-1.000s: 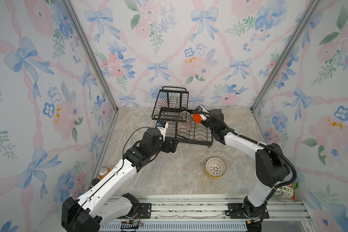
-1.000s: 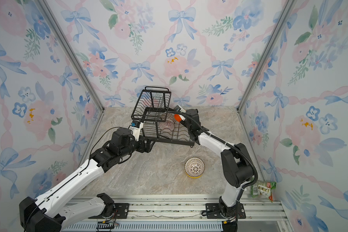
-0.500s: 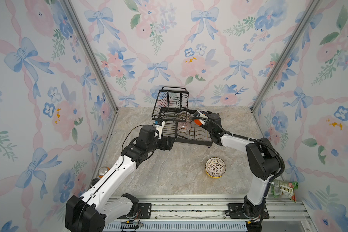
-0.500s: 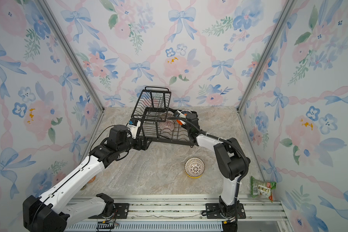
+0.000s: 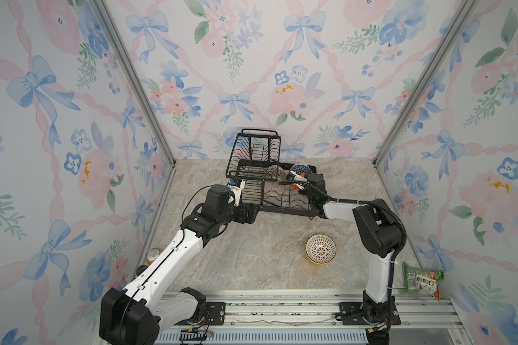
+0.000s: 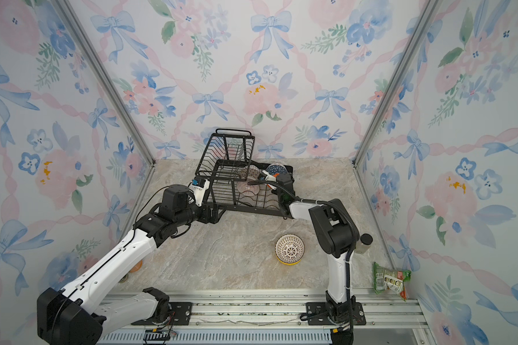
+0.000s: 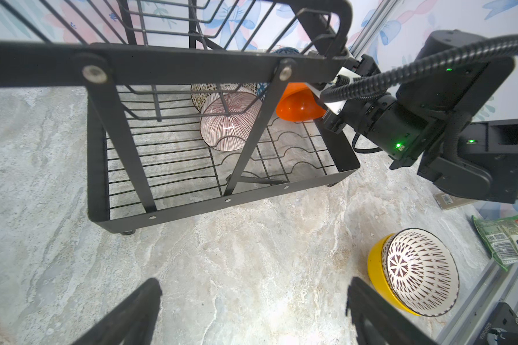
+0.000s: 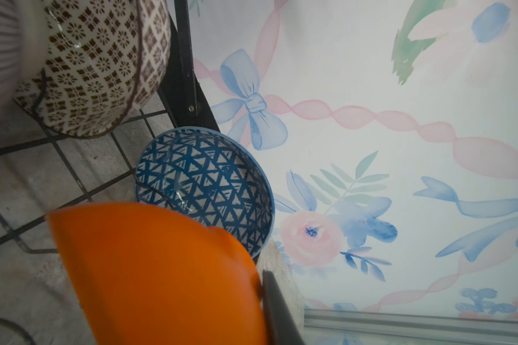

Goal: Load the bowls into the dish rack
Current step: 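Lower the orange bowl into the rack with the right gripper while the left draws back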

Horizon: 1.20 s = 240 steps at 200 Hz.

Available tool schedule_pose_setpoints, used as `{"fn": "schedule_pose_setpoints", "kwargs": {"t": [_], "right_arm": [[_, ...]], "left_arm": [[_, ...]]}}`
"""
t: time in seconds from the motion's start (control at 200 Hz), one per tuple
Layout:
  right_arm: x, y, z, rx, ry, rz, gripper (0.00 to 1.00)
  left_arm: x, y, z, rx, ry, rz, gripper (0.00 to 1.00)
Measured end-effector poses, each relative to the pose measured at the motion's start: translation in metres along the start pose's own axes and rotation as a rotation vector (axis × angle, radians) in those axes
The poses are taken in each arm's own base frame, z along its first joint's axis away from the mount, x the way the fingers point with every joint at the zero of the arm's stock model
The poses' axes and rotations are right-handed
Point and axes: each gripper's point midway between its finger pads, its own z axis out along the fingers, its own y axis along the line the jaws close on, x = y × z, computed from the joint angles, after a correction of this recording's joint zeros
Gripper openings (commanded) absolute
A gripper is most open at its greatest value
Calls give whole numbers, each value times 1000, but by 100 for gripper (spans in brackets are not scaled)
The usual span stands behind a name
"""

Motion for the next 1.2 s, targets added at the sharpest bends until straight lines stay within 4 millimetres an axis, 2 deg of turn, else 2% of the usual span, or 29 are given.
{"fn": "schedule_pose_setpoints", "kwargs": {"t": [0.295, 0.525, 0.79, 1.03, 1.2], "right_arm": [[-3, -1, 10, 52, -16, -65, 0], [-3, 6, 20, 81, -21, -124, 0], [-9, 5, 22, 105, -39, -158, 0], [-9, 19, 22, 35, -56, -152, 0], [-4, 22, 22, -19, -48, -133, 0]], "left_arm": [[5, -1, 5, 12, 26, 5, 98], [7, 1, 8, 12, 34, 11, 98], [7, 1, 8, 12, 35, 11, 98], [7, 2, 8, 17, 37, 10, 98], [7, 1, 9, 22, 39, 14, 98]]}}
